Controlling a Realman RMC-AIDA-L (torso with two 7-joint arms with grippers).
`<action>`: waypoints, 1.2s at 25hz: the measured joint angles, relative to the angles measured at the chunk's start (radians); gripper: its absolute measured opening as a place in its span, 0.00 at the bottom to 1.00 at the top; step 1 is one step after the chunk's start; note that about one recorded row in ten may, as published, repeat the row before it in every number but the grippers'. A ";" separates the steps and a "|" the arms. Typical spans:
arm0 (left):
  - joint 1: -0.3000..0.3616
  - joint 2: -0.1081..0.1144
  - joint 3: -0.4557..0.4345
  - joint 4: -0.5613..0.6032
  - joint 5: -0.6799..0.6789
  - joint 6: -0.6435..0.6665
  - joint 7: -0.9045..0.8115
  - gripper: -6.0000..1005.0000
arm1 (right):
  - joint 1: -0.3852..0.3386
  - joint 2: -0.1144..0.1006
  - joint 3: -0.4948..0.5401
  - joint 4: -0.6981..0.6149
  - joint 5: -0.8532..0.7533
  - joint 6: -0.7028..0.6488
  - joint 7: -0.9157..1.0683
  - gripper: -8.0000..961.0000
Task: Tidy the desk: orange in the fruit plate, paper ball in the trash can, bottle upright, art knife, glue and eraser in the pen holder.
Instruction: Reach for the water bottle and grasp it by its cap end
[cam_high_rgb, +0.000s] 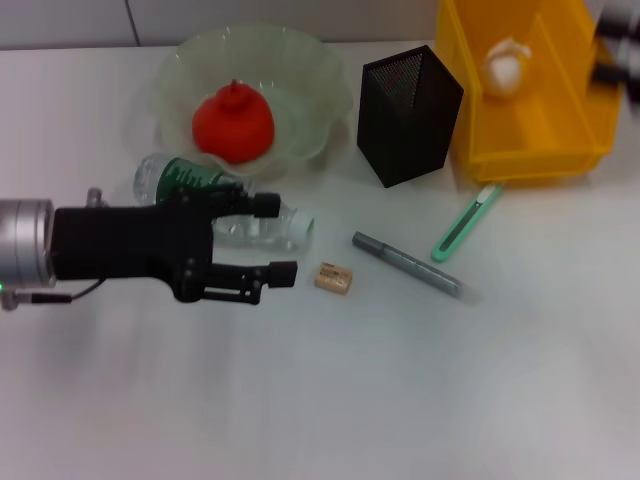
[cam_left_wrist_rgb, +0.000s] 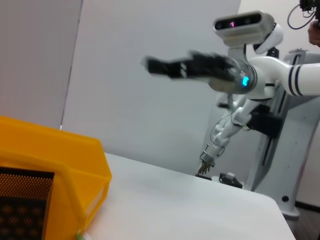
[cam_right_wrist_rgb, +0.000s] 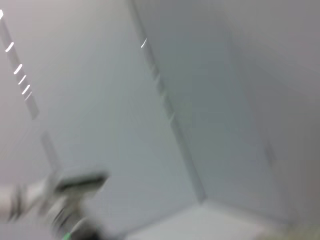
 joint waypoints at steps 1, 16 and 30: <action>-0.016 0.002 0.000 0.002 0.006 -0.004 0.006 0.86 | 0.002 -0.006 -0.003 0.017 -0.046 -0.029 -0.015 0.85; -0.213 -0.086 0.142 0.292 0.449 -0.309 -0.075 0.86 | -0.024 0.118 -0.007 -0.009 -0.516 0.138 -0.088 0.85; -0.276 -0.096 0.410 0.309 0.619 -0.512 -0.164 0.86 | -0.036 0.123 0.004 -0.017 -0.511 0.133 -0.099 0.85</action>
